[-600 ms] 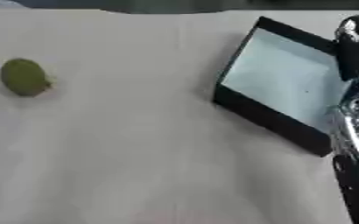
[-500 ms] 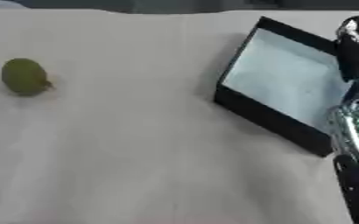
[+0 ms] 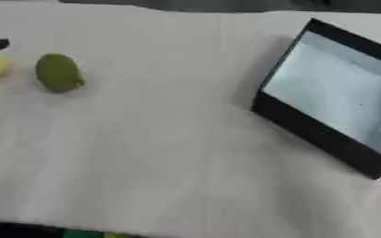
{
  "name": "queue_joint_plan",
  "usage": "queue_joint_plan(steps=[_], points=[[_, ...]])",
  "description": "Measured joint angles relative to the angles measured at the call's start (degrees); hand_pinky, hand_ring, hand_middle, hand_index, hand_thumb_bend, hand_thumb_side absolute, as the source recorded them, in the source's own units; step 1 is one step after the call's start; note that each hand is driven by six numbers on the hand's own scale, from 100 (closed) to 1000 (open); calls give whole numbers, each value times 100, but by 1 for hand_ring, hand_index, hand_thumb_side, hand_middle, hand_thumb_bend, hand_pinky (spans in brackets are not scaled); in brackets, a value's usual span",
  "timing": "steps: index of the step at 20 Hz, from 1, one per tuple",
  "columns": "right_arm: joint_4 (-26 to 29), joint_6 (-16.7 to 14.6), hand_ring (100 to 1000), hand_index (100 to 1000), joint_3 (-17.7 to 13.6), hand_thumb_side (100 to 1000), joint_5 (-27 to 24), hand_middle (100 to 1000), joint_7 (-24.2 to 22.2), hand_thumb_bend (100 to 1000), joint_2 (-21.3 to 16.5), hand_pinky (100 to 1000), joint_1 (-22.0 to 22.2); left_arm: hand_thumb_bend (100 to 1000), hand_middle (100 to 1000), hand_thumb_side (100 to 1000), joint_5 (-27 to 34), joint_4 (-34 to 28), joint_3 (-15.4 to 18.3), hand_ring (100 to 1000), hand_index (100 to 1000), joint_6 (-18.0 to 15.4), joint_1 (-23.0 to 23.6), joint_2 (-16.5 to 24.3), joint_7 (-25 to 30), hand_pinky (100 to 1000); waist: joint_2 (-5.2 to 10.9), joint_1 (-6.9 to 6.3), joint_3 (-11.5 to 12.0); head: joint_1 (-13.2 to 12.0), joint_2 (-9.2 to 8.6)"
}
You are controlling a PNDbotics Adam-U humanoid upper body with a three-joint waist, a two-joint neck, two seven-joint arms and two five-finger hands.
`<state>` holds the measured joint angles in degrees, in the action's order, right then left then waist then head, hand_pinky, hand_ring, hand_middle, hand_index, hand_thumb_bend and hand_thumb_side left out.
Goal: Pick up the objects with one hand, pass them to the other hand, and then place them into the box on the other side of the table.
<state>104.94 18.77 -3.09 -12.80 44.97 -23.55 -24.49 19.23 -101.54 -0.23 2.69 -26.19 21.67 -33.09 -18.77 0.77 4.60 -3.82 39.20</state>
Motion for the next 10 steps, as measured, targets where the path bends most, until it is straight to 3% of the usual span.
queue_joint_plan(steps=[7, 10], points=[[14, -1, 774, 667, 0, 427, 1, 743, 1, 103, -8, 730, -1, 121, 849, 779, 0, -1, 20, 817, 789, -1, -4, 0, -18, 688, 0, -2, -28, -14, 1], [31, -11, 774, 667, -6, 428, 17, 743, 11, 104, -9, 729, -14, 102, 896, 785, -14, -16, 42, 867, 822, 34, -32, 14, -2, 714, 0, -2, -35, 21, 0]])
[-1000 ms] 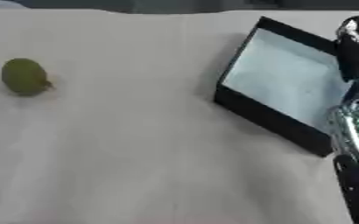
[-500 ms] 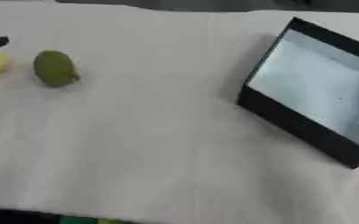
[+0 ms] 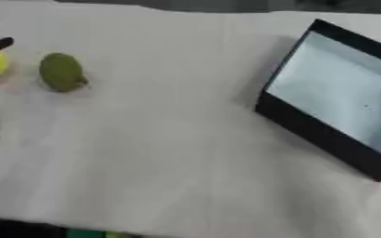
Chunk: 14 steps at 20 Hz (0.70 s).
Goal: Pick up the objects with one hand, pass them to the other hand, and then place them into the box on the other side of the table.
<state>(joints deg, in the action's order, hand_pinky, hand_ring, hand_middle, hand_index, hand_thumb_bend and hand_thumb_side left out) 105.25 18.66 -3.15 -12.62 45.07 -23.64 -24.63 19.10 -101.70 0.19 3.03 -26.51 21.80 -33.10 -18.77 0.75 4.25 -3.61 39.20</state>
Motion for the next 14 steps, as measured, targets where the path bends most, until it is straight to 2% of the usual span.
queue_joint_plan(steps=[1, 2, 5, 7, 10, 14], points=[[0, -7, 774, 667, -5, 426, 4, 743, 7, 100, -1, 729, -5, 100, 906, 951, -22, -14, 16, 878, 827, 39, -1, 38, 30, 720, 0, -1, 1, 20, 0], [0, -15, 774, 667, -15, 428, 7, 743, 15, 104, -4, 729, -5, 100, 915, 784, -58, -22, 29, 887, 832, 94, 2, 102, 71, 725, 0, -1, 3, 26, 0], [1, -27, 774, 667, -32, 428, 23, 743, 27, 104, -38, 729, -2, 100, 915, 784, -192, -47, 88, 887, 832, 326, 82, 362, 228, 725, 0, -2, 15, 26, 0], [1, -33, 774, 667, -34, 429, 27, 743, 33, 105, -45, 729, 6, 100, 929, 744, -255, -92, 118, 913, 868, 482, 96, 465, 299, 765, 0, -16, 31, 26, 0], [1, -41, 774, 667, -37, 431, 34, 743, 41, 105, -156, 729, 100, 100, 943, 726, -438, -99, 29, 932, 899, 726, 393, 710, 467, 800, 0, -205, 169, 79, 6], [1, -42, 774, 667, -50, 434, 34, 743, 42, 104, -250, 729, 153, 100, 941, 634, -808, -206, -103, 939, 915, 1118, 696, 1280, 837, 836, 0, -235, 173, 65, 14]])
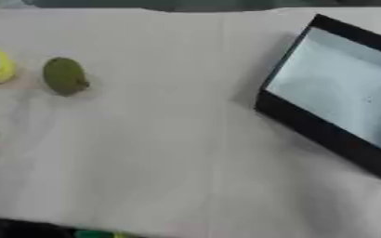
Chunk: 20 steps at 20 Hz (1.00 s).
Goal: Pick up the objects with one hand, pass them to the other hand, and then place them into the box on the other side of the table.
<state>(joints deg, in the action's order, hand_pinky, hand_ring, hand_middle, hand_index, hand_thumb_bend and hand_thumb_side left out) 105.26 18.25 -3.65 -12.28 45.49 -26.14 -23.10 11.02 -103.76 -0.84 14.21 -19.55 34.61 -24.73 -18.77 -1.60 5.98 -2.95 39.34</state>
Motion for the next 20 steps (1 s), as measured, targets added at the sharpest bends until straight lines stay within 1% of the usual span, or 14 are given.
queue_joint_plan(steps=[3, 5, 7, 11, 13, 16, 18, 20], points=[[0, 1, 774, 667, 0, 431, 0, 743, -1, 103, -28, 729, 22, 100, 936, 538, -324, -44, -24, 943, 918, 327, 65, 517, 326, 852, 0, -1, -2, -109, 3], [0, 2, 774, 667, 0, 432, 1, 743, -2, 102, -29, 730, 23, 104, 936, 497, -541, -79, -24, 947, 921, 548, 101, 875, 547, 864, 0, -1, -18, -188, 3], [0, 3, 774, 667, 1, 433, 1, 743, -3, 101, -29, 730, 22, 137, 937, 469, -698, -105, -24, 954, 923, 763, 137, 1217, 762, 879, 0, -1, -37, -244, 1], [0, 12, 774, 667, 6, 435, 1, 743, -12, 100, -29, 730, 20, 234, 934, 362, -687, -107, -26, 962, 923, 1188, 194, 1831, 1187, 906, 0, -1, -66, -298, -12], [0, 15, 774, 667, 18, 436, 1, 743, -15, 100, -29, 730, 20, 284, 933, 311, -668, -97, -24, 965, 924, 1400, 196, 2022, 1399, 918, 0, -1, -66, -309, -12], [0, 16, 774, 667, 19, 436, 1, 743, -16, 100, -29, 730, 20, 325, 930, 266, -685, -33, -14, 968, 924, 1639, 213, 2225, 1720, 931, 0, -1, -68, -339, -11], [0, 16, 774, 667, 20, 437, 1, 743, -16, 100, -29, 730, 22, 347, 927, 264, -733, 55, 12, 970, 919, 1680, 260, 2316, 1945, 938, 0, -1, -65, -345, -10], [0, 16, 774, 667, 20, 437, 1, 743, -16, 100, -30, 730, 24, 367, 926, 271, -801, 161, 23, 972, 916, 1638, 323, 2387, 2175, 948, 0, -1, -48, -345, -8]])
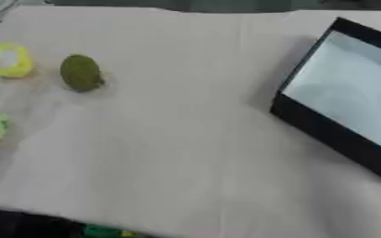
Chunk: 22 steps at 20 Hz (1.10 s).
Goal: Pick up the objects with one hand, pass them to the other hand, and then place them into the box on the other side of the table.
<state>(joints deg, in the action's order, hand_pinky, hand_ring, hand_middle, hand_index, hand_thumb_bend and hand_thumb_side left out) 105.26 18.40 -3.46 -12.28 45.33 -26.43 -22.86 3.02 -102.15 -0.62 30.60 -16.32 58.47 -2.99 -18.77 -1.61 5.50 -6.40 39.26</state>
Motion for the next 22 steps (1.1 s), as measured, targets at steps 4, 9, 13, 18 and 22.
queue_joint_plan(steps=[4, 9, 13, 18, 22], points=[[0, -1, 774, 667, -1, 438, 0, 743, 1, 100, -2, 730, 9, 435, 924, 239, -244, 192, 33, 976, 926, -196, 129, 73, 438, 969, 0, 0, 34, -1, 38], [0, 1, 774, 667, -1, 439, 0, 743, -1, 100, -13, 731, 16, 597, 904, 228, -690, 491, 52, 971, 929, -522, 283, 240, 944, 999, 0, 0, 49, -2, 46], [0, 9, 774, 667, 0, 439, 0, 743, -9, 100, -23, 731, 16, 652, 890, 217, -1068, 800, 3, 967, 937, -738, 372, 305, 1330, 1000, 0, 0, 49, -11, 46], [0, 16, 774, 667, 5, 442, -1, 743, -16, 100, -48, 731, 16, 672, 877, 232, -1553, 1311, -89, 965, 944, -946, 357, 304, 1815, 1000, 0, 0, 36, -38, 37], [0, 24, 774, 667, 6, 444, -6, 744, -24, 100, -50, 731, 17, 678, 877, 237, -1957, 1648, -91, 964, 946, -1163, 234, 269, 2213, 1000, 0, 0, 32, -76, 34]])
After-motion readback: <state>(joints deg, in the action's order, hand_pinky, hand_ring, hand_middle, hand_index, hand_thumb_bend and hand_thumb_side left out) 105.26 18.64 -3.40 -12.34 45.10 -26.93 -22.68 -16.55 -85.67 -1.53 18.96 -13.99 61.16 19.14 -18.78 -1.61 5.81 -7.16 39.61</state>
